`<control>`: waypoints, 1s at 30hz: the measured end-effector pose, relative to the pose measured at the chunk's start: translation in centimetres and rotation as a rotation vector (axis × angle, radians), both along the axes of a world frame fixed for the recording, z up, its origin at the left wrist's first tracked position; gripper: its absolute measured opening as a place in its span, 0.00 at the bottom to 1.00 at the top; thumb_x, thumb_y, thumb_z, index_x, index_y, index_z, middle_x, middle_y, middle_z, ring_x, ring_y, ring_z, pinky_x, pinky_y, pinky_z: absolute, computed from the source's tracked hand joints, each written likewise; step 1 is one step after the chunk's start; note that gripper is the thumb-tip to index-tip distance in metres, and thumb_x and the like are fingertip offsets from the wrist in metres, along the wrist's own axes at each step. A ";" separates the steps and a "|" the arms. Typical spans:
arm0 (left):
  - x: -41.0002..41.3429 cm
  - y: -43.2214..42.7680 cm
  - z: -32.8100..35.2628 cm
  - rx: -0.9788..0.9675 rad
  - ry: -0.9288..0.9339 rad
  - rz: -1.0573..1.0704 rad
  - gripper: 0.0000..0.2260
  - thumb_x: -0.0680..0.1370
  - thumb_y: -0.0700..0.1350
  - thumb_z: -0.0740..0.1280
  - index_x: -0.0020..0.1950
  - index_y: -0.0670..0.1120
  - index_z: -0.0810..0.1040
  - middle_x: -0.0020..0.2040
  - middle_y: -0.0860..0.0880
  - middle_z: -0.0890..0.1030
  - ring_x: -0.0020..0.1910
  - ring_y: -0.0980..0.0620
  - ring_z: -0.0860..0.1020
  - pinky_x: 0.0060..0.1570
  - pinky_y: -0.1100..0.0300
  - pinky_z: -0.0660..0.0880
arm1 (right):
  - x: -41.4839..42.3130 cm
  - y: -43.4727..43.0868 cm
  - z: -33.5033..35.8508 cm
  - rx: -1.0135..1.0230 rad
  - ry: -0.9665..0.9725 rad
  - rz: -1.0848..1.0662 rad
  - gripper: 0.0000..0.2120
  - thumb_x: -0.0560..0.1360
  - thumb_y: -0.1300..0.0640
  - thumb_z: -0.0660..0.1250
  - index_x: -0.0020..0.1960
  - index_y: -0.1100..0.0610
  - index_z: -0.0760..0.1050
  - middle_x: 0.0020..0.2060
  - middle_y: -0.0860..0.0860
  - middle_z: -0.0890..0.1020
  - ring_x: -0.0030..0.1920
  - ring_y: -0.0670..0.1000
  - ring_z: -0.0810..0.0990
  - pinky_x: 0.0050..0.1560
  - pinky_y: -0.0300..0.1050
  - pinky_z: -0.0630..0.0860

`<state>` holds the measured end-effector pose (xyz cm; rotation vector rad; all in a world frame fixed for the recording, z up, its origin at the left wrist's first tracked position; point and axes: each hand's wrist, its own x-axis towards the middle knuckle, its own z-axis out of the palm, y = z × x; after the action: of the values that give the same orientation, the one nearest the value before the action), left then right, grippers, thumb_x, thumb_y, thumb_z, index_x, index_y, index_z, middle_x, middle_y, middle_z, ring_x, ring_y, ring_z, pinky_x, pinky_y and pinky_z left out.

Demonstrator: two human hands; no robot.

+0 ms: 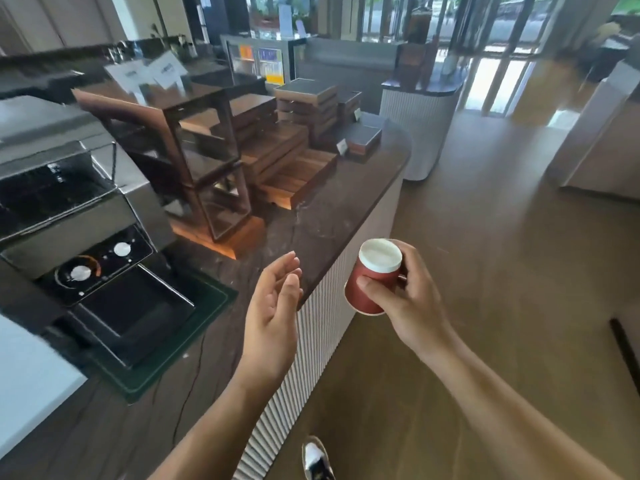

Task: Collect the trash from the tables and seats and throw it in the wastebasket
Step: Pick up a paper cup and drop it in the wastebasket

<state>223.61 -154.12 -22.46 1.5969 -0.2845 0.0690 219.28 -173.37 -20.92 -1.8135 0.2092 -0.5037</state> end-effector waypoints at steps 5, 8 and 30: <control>9.6 -2.8 -0.9 -0.063 0.013 0.073 0.17 0.84 0.60 0.59 0.72 0.57 0.73 0.71 0.59 0.77 0.70 0.63 0.76 0.73 0.54 0.74 | 10.6 -2.5 -1.0 -0.059 0.057 0.053 0.29 0.70 0.52 0.78 0.69 0.48 0.74 0.63 0.49 0.79 0.63 0.53 0.79 0.67 0.57 0.77; 15.1 -4.1 -1.0 -0.140 0.035 0.097 0.15 0.83 0.57 0.61 0.69 0.56 0.75 0.66 0.62 0.80 0.69 0.62 0.77 0.74 0.56 0.72 | 17.2 -3.8 -1.3 -0.074 0.099 0.072 0.28 0.73 0.60 0.80 0.69 0.49 0.74 0.63 0.49 0.80 0.63 0.52 0.79 0.68 0.57 0.76; 35.0 -6.0 -5.7 0.066 0.116 0.655 0.25 0.80 0.65 0.59 0.72 0.54 0.75 0.67 0.63 0.79 0.70 0.60 0.76 0.73 0.49 0.75 | 51.5 -3.7 -12.6 -0.125 0.336 0.459 0.25 0.72 0.52 0.78 0.62 0.39 0.68 0.51 0.37 0.79 0.50 0.30 0.77 0.41 0.26 0.71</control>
<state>258.59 -160.11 -28.20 1.6963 0.3386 0.4726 270.74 -177.07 -33.47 -1.9833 -0.0151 0.1150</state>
